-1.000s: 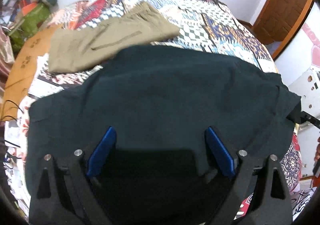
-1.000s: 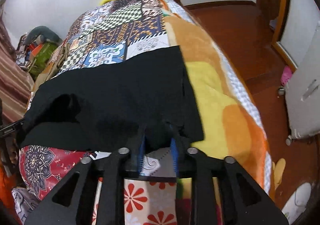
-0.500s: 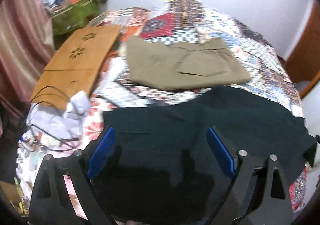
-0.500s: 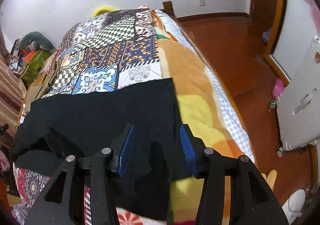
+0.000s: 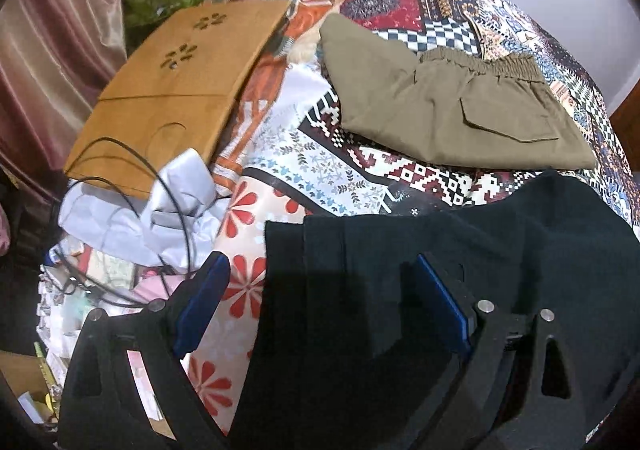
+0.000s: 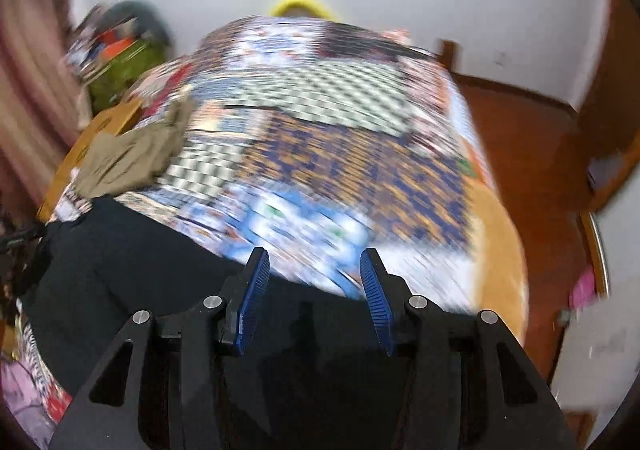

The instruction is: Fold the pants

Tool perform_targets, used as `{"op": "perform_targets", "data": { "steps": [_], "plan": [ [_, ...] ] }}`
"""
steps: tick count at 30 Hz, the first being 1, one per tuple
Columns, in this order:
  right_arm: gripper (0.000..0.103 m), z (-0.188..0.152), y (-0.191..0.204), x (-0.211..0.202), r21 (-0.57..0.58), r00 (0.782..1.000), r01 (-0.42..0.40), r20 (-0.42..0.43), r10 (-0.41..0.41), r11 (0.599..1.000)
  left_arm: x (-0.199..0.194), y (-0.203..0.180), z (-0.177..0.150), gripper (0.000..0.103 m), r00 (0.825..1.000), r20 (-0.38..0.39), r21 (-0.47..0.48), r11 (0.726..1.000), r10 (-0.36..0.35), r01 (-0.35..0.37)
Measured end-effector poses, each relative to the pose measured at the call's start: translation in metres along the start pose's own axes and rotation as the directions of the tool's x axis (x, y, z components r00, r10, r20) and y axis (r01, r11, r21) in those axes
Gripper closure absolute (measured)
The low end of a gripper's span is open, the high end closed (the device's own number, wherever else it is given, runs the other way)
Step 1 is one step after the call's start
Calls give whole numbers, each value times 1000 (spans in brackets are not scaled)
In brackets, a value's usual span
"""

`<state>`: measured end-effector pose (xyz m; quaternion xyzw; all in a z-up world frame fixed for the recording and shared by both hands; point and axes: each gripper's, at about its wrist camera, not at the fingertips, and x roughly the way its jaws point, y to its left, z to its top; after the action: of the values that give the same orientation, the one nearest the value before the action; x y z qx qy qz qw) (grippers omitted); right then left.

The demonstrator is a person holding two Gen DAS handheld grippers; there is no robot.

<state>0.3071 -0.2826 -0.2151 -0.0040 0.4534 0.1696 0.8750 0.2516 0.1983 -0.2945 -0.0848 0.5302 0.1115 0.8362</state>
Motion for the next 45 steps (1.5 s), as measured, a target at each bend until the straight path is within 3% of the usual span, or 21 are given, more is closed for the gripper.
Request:
{"op": "perform_targets", "data": {
  "steps": [7, 11, 17, 24, 28, 29, 31, 32, 35, 37, 40, 45],
  "plan": [
    [59, 49, 86, 50, -177, 990, -140, -56, 132, 974, 22, -6, 6, 10, 996, -59, 30, 997, -66, 68],
    [59, 61, 140, 77, -244, 971, -230, -115, 208, 942, 28, -9, 9, 10, 995, -59, 31, 996, -86, 88],
    [59, 64, 209, 111, -336, 929, -352, -236, 283, 874, 29, -11, 12, 23, 992, -41, 33, 992, -123, 124],
    [59, 55, 257, 139, -396, 885, -437, -353, 305, 808, 23, -11, 9, 34, 991, -16, 40, 990, -132, 133],
    [59, 52, 268, 154, -405, 875, -442, -391, 286, 800, 20, -11, 8, 36, 991, -10, 41, 990, -134, 134],
    [60, 52, 268, 156, -402, 873, -444, -397, 284, 801, 19, -11, 7, 36, 991, -10, 43, 990, -135, 136],
    [75, 51, 270, 160, -385, 858, -465, -419, 298, 797, 15, -13, 6, 36, 990, -11, 60, 988, -142, 142],
    [77, 50, 271, 162, -377, 849, -476, -434, 302, 794, 13, -14, 5, 36, 990, -8, 70, 987, -141, 141],
    [86, 48, 274, 160, -406, 857, -467, -426, 290, 785, 10, -14, 2, 36, 990, -2, 81, 987, -140, 140],
    [91, 47, 274, 159, -412, 862, -464, -414, 292, 785, 13, -14, 2, 47, 993, -4, 90, 989, -117, 117],
    [96, 47, 274, 153, -436, 879, -450, -373, 299, 779, 9, -19, 4, 72, 993, 20, 131, 985, -115, 111],
    [97, 51, 282, 133, -524, 908, -416, -289, 305, 743, 3, -21, 16, 82, 995, 55, 154, 985, -86, 76]
  ]
}}
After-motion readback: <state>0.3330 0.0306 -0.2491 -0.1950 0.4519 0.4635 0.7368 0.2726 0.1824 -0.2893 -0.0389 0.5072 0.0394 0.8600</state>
